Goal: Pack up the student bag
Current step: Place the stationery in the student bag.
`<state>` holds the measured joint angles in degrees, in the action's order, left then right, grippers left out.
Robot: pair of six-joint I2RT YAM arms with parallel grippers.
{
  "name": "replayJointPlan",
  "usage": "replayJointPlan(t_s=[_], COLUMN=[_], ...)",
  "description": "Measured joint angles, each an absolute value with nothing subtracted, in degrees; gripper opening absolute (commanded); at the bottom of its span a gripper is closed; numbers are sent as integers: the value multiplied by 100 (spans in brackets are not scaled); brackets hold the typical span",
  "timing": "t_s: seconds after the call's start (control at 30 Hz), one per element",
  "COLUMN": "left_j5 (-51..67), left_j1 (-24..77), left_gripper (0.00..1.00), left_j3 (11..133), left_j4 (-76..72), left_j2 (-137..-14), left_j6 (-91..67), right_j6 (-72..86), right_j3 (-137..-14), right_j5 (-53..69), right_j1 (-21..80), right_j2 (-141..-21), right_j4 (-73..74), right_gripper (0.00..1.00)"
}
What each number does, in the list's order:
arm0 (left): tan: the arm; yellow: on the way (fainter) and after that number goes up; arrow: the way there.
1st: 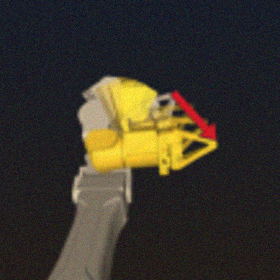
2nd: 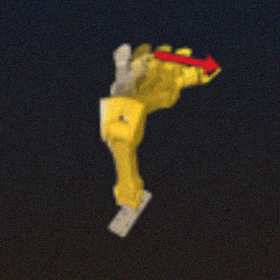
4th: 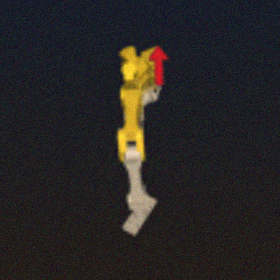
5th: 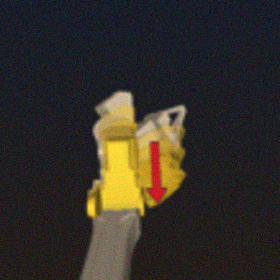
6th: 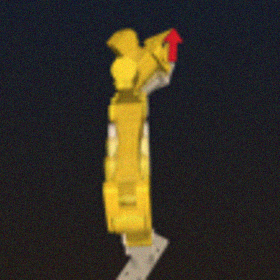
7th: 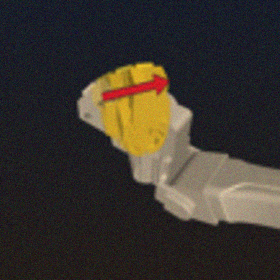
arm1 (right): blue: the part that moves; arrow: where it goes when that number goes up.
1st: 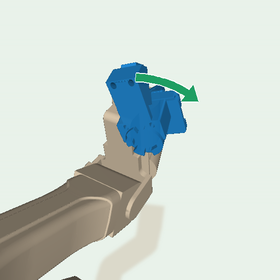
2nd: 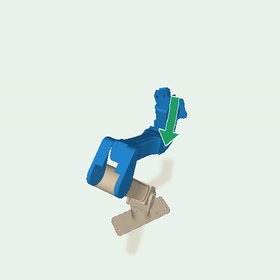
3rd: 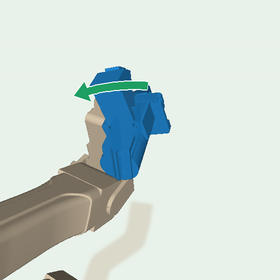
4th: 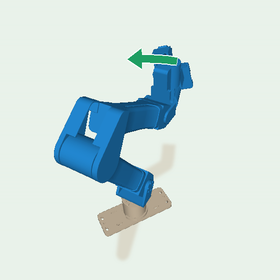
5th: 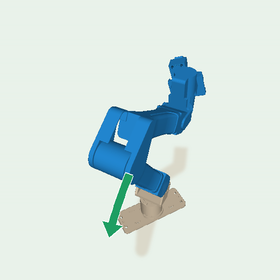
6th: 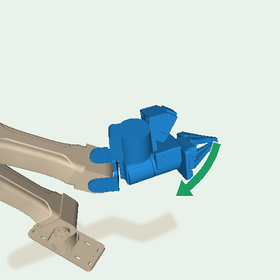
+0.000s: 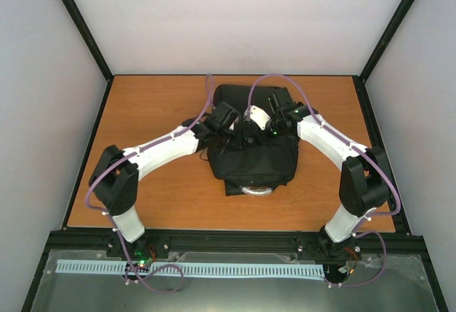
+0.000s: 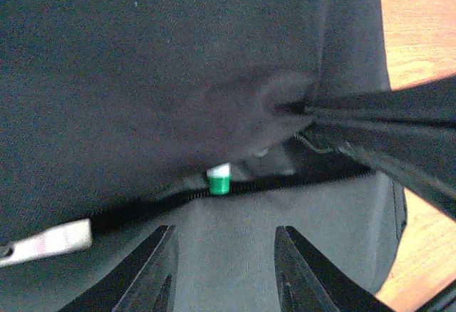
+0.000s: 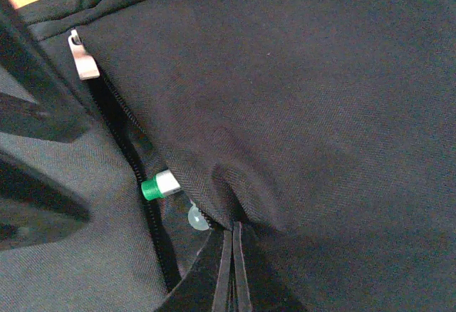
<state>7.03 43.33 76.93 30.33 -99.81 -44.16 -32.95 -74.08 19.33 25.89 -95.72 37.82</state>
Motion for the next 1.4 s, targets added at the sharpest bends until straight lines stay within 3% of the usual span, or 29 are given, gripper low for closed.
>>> replayJointPlan(t_s=[0.07, 0.3, 0.53, 1.17, 1.4], left_j5=[749, 1072, 1280, 917, 1031], left_j1=[4333, 4340, 4344, 4211, 4200], left_gripper=[38, 13, 1, 1, 8], left_j3=[7524, 6938, 6825, 7192, 7183], left_j4=[3037, 2801, 2351, 1695, 1806], left_j2=[-9765, -9553, -9747, -10315, -10178], left_j6=[-4418, -4510, -4663, -4788, -4604], right_j6=[-3295, -3293, -3291, -3249, -3249], right_j3=[-7408, -7408, -7408, -7380, -7376], right_j5=[1944, 2021, 2023, 2036, 2045], right_j1=[2589, 2580, 2580, 2576, 2574], right_j2=[-9572, -9572, -9572, -9572, -9572], right_j4=[3785, 3785, 3787, 3756, 3750], right_gripper=[3, 3, 3, 3, 3])
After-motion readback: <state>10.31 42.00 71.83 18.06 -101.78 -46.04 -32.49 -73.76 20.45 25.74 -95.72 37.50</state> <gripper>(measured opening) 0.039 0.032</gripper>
